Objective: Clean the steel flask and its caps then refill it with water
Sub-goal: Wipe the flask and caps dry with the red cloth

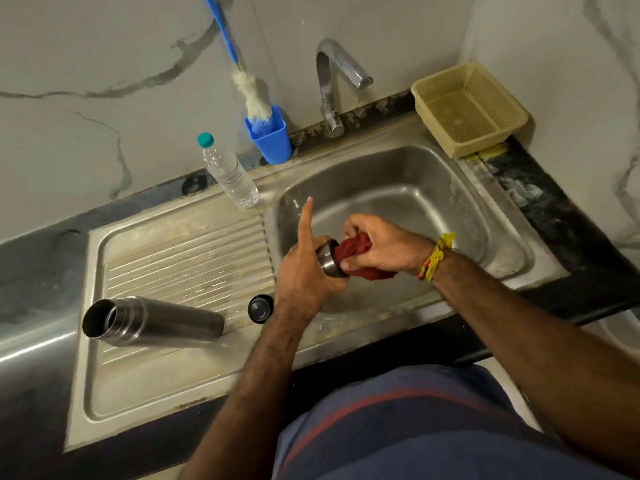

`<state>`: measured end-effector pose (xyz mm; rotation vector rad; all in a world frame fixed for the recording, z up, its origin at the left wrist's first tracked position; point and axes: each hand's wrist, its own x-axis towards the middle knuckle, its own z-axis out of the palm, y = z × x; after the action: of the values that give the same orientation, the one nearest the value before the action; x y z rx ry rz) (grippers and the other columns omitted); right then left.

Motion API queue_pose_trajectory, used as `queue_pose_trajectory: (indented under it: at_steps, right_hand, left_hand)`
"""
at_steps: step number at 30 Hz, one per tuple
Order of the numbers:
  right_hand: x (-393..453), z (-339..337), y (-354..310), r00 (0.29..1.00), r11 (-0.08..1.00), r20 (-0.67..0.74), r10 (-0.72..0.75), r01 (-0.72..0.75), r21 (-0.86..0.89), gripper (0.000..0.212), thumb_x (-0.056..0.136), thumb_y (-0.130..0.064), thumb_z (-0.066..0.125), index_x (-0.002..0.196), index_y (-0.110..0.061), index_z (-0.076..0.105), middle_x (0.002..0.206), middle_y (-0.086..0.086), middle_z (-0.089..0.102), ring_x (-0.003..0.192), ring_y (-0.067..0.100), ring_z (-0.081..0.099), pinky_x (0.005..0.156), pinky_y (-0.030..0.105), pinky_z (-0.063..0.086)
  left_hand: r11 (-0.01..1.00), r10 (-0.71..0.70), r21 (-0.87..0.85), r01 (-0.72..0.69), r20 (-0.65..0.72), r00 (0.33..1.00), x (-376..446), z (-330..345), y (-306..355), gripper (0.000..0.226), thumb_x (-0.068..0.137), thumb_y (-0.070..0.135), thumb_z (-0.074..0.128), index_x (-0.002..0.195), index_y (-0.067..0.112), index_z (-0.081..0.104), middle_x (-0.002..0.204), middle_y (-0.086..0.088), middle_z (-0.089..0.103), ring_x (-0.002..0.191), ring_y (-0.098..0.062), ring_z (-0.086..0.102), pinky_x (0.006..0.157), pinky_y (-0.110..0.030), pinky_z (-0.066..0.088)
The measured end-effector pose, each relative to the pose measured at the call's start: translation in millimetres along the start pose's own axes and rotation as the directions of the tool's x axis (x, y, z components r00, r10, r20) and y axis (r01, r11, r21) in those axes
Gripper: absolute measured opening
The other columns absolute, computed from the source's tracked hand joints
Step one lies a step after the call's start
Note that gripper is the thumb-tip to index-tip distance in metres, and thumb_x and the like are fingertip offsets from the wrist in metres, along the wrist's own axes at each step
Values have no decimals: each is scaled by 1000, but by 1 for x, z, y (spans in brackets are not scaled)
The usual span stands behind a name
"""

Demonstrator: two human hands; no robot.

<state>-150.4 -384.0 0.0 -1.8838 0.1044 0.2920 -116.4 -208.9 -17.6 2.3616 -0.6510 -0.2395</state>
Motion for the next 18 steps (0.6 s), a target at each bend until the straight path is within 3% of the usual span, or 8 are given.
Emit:
queue_pose_trajectory:
  at_steps: [2, 7, 9, 11, 12, 15, 16, 18]
  right_hand:
    - [0, -1, 3, 1000, 999, -22, -11, 12, 50, 45, 74, -1, 82, 87, -15, 41, 79, 0, 48, 67, 9, 45, 56, 21, 43]
    - [3, 1, 18, 994, 999, -98, -48, 50, 16, 48, 72, -11, 85, 82, -22, 39, 77, -2, 47, 67, 11, 41, 60, 31, 40]
    - [-4, -3, 28, 994, 997, -99, -48, 42, -68, 49, 70, -16, 86, 82, -27, 40, 77, -4, 50, 68, 12, 44, 63, 34, 43]
    - [-13, -2, 41, 993, 984, -120, -19, -3, -178, 48, 69, -14, 86, 83, -29, 43, 81, -4, 59, 70, 13, 53, 67, 33, 46]
    - [-16, 2, 47, 982, 990, -187, 5, -31, -140, 46, 69, -11, 86, 83, -28, 45, 83, -2, 61, 71, 13, 55, 66, 31, 47]
    - [-6, 12, 43, 892, 947, -412, 187, -53, 316, 40, 75, -3, 83, 82, -24, 50, 84, 3, 59, 70, 13, 55, 64, 26, 48]
    - [0, 14, 36, 874, 925, -440, 207, -27, 379, 38, 76, -2, 82, 84, -22, 51, 83, 4, 58, 67, 10, 55, 60, 24, 48]
    - [12, 15, 23, 875, 940, -452, 171, -7, 342, 36, 76, -2, 82, 89, -18, 52, 81, 3, 60, 62, 6, 57, 56, 22, 49]
  left_hand:
    - [1000, -5, 25, 5, 8, 1000, 4, -1, 0, 139, 67, 17, 90, 158, 36, -14, 98, 13, 73, 86, -13, 67, 79, -31, 57]
    - [993, -94, 74, 97, -33, 995, 3, -1, 5, 140, 64, 25, 95, 158, 42, -8, 112, 14, 71, 91, -10, 68, 70, -25, 52]
    - [975, -219, -62, 212, -151, 964, 3, -15, -5, 136, 62, 21, 97, 160, 40, 5, 101, 16, 72, 78, 6, 67, 61, -16, 50]
    - [942, -309, -228, 245, -311, 899, 8, -40, -19, 119, 62, 17, 96, 157, 34, 25, 88, 17, 71, 69, 15, 62, 64, -15, 51]
    - [956, -275, -202, 214, -354, 894, 11, -52, -24, 110, 63, 19, 95, 152, 33, 33, 86, 16, 71, 66, 13, 61, 66, -15, 50]
    - [978, -196, -125, 165, -297, 935, 14, -60, -22, 70, 65, 29, 95, 124, 32, 59, 84, 19, 70, 64, 9, 60, 66, -11, 48]
    - [974, -198, -158, 160, -266, 943, 13, -53, -18, 53, 66, 31, 95, 110, 31, 66, 85, 20, 71, 66, 9, 61, 67, -14, 49]
    - [956, -225, -242, 165, -244, 943, 11, -34, -14, 31, 67, 33, 94, 88, 29, 72, 88, 17, 74, 73, 6, 65, 70, -16, 51]
